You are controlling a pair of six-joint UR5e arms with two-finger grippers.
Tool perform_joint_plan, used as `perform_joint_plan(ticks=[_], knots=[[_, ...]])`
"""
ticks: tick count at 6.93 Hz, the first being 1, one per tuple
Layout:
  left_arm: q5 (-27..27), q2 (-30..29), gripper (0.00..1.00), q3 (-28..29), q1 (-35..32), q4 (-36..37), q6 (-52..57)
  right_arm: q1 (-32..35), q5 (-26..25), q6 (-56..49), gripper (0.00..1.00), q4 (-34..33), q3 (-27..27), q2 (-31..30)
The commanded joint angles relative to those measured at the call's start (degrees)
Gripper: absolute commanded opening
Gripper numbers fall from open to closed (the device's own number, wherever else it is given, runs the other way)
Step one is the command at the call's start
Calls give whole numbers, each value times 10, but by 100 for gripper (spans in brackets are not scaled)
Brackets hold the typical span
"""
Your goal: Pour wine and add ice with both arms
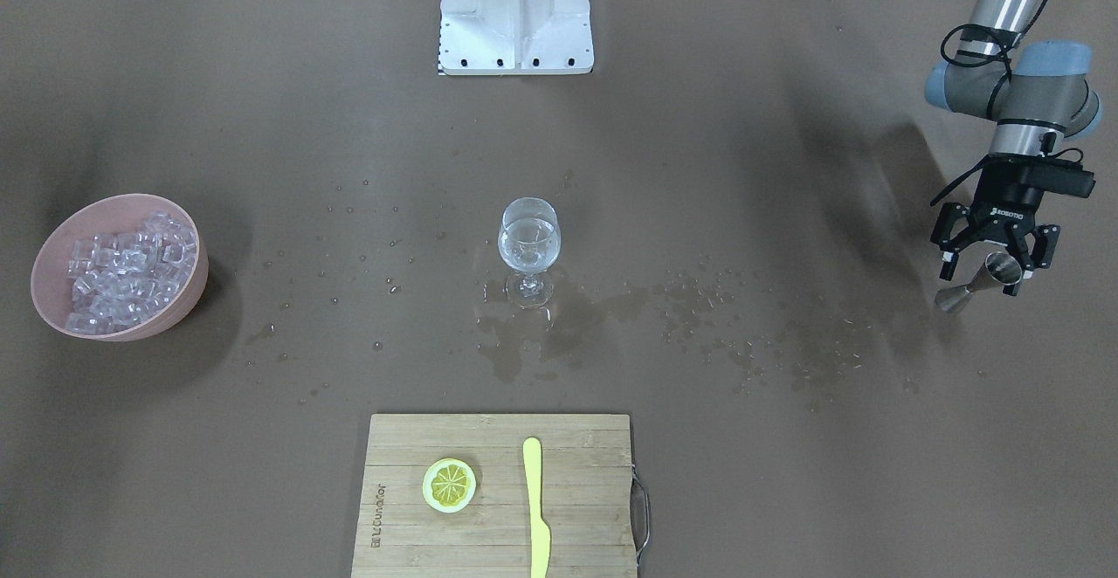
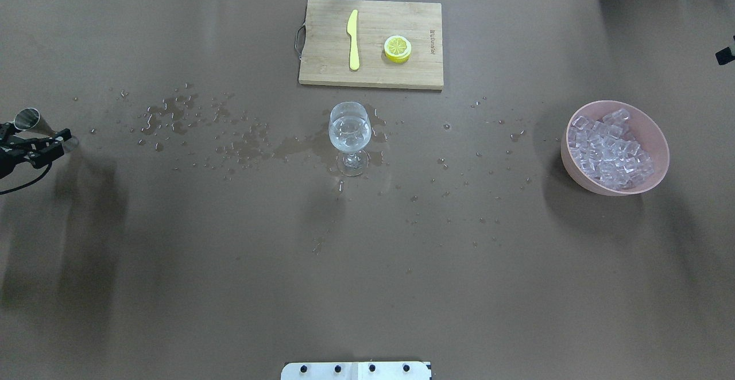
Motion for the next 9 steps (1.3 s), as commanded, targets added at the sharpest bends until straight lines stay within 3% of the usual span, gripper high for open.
perform_joint_plan(ticks=[1, 4, 5, 6, 7, 9], knots=[[13, -8, 79, 13, 12, -2, 2, 0, 1, 2, 100, 0, 4, -1], [8, 1, 49, 12, 12, -4, 5, 0, 0, 2, 100, 0, 6, 0], [7, 1, 33, 11, 12, -3, 5, 0, 0, 2, 100, 0, 8, 0], [7, 0, 7, 8, 12, -3, 3, 0, 0, 2, 100, 0, 11, 0], [10, -6, 0, 6, 12, -2, 4, 0, 0, 9, 100, 0, 12, -3], [6, -9, 0, -10, 12, 3, 0, 0, 0, 12, 100, 0, 15, -3]])
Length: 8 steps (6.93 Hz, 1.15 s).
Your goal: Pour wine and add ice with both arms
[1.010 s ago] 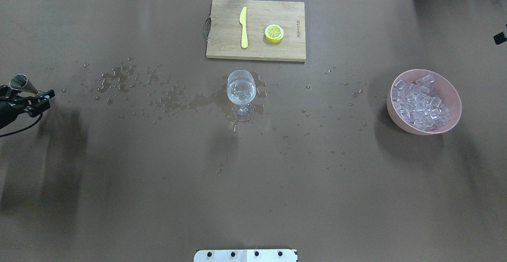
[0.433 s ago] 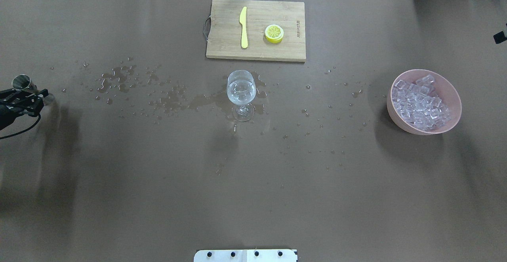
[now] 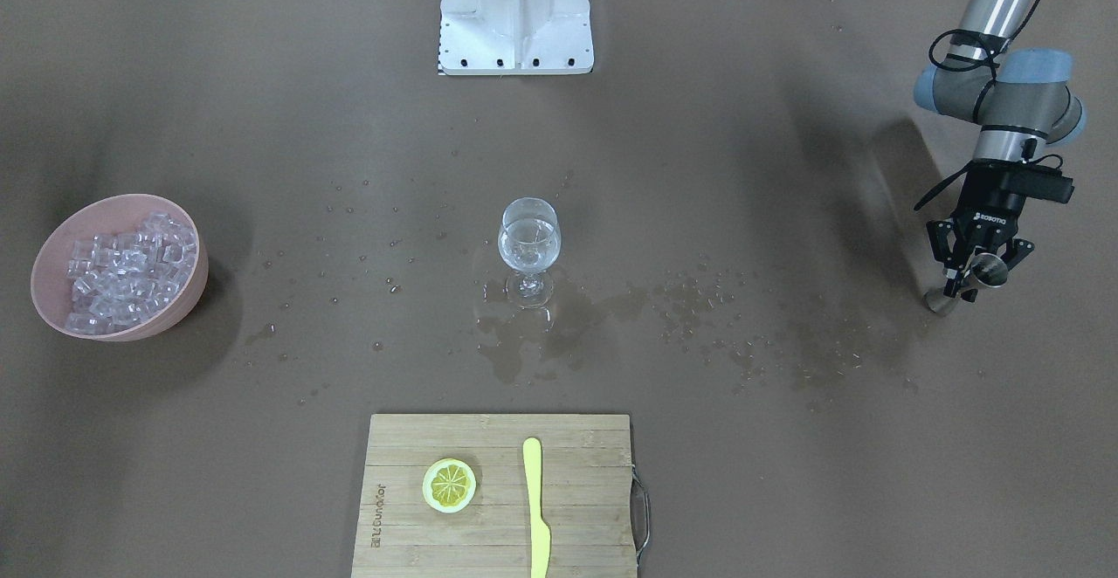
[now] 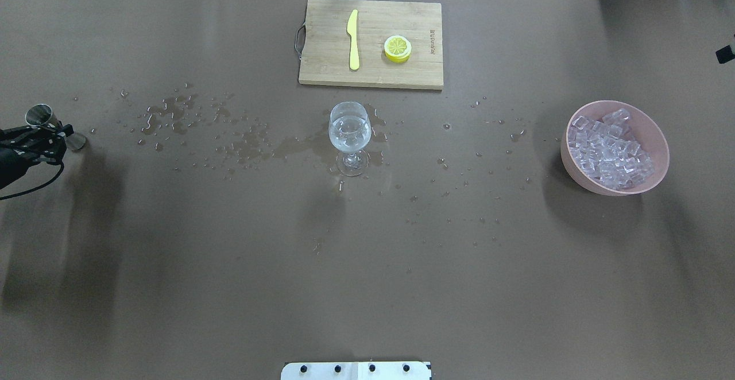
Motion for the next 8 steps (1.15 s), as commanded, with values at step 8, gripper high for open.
perform_joint_plan(ticks=[8], knots=[[72, -126, 0, -399, 66, 493, 44, -3, -1, 4, 100, -1, -2, -3]])
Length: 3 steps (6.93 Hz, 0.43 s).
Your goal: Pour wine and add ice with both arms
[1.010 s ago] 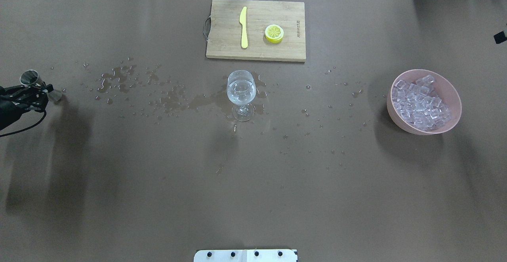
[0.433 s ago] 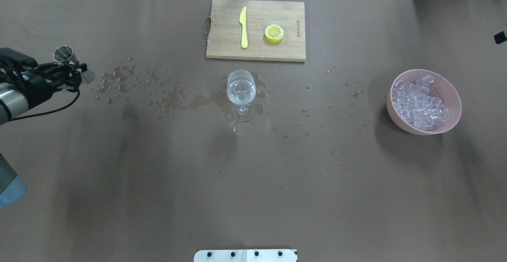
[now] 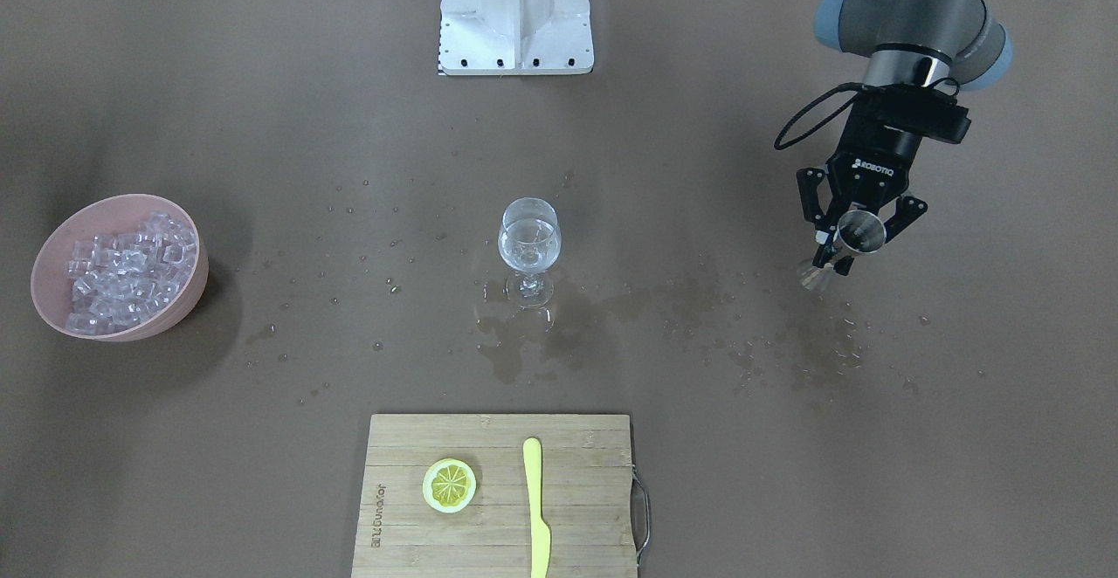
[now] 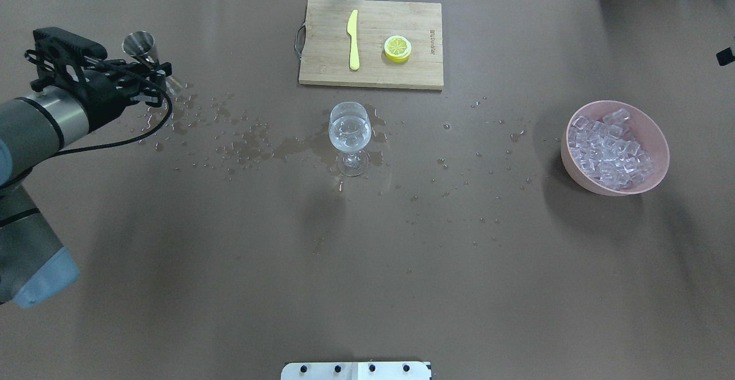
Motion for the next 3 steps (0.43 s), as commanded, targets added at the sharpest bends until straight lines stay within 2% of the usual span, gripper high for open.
perform_joint_plan(ticks=[1, 3], knots=[[103, -89, 0, -25, 72, 121, 73, -1, -1, 0, 100, 0, -1, 0], [198, -195, 0, -26, 143, 299, 80, -4, -2, -1, 100, 0, -3, 0]])
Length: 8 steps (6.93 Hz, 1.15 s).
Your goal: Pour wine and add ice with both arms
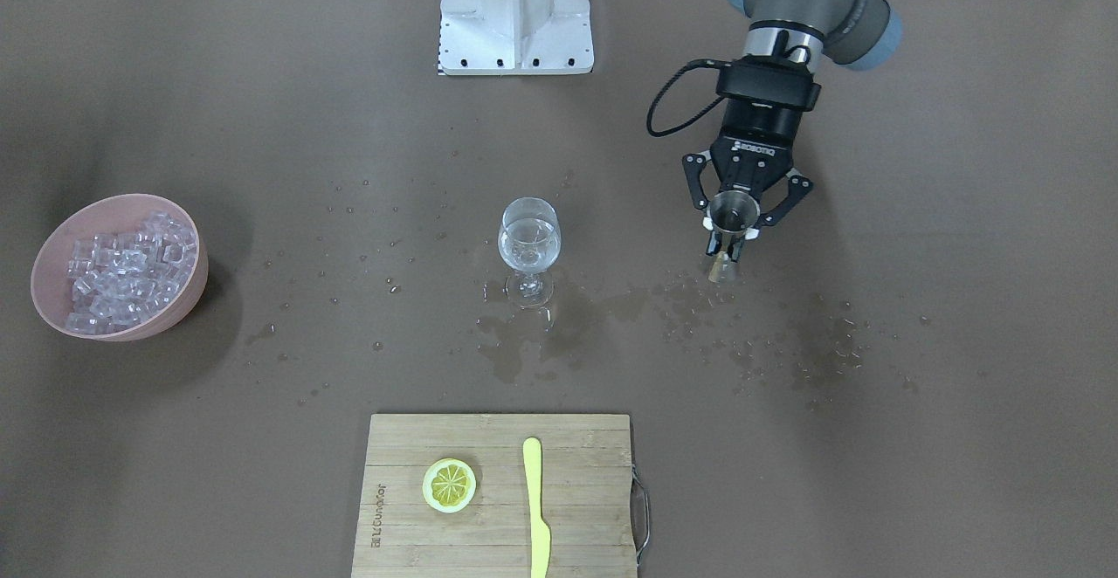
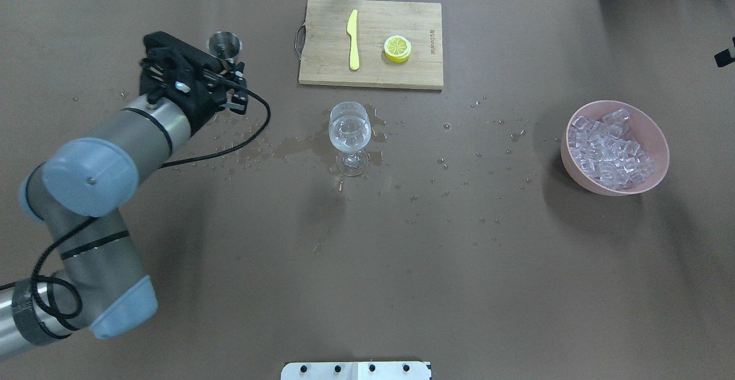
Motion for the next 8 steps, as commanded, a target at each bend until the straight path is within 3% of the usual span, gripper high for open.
perform_joint_plan(ticks=[1, 6, 8], knots=[[67, -88, 0, 1, 54, 161, 10, -2, -1, 1, 100, 0, -1, 0], [106, -158, 0, 1, 85, 360, 104, -7, 0, 5, 100, 0, 2, 0], [118, -159, 0, 7, 85, 373, 164, -8, 0, 5, 100, 0, 3, -1]])
